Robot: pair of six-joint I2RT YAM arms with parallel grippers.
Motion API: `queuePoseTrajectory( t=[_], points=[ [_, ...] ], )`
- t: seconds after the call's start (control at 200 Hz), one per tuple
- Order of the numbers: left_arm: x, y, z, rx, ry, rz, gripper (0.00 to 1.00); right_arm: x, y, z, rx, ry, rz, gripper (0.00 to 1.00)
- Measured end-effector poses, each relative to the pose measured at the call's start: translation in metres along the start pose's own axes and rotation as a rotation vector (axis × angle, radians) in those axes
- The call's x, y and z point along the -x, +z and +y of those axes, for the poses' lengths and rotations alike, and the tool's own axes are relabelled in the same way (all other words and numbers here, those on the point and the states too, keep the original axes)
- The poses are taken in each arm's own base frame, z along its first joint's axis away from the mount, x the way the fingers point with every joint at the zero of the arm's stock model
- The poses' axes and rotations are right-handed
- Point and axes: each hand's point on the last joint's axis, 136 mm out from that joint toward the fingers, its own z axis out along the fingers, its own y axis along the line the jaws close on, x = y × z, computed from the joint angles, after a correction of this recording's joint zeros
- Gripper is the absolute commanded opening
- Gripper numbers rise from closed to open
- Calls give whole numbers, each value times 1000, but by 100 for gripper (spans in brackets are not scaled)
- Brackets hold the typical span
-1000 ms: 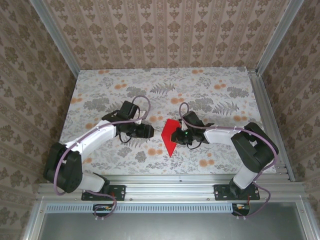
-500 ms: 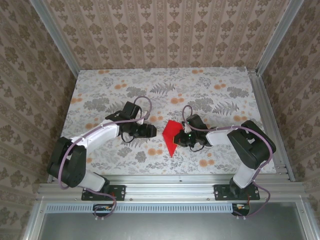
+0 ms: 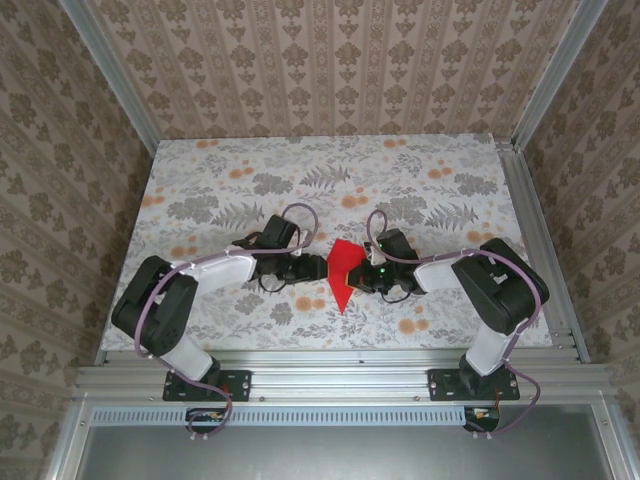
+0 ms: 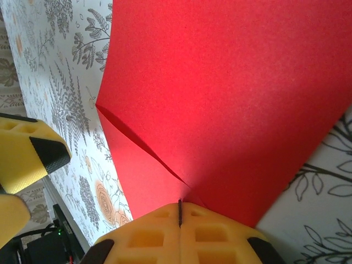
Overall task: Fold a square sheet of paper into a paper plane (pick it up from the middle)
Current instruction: Fold the wing for the fifth time at the center of the table.
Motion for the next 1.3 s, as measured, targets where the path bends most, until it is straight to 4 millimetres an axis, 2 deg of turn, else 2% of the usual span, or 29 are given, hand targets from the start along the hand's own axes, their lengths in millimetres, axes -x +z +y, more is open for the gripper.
queuePoseTrajectory(
  t=[0.43,0.585,0.835,1.3],
  points=[
    [11,21,-5,-21,-44,-50,50,0,-2,-1,30,-5,-7,1],
    [12,29,-1,-12,-66,-55,49,0,-2,-1,46,-6,-9,1],
    [15,32,3,4,-89,-70,48,0,-3,-1,79,5,-12,0],
    [20,38,0,-15,-102,-77,28,0,-3,-1,94,5,-10,0]
  ],
)
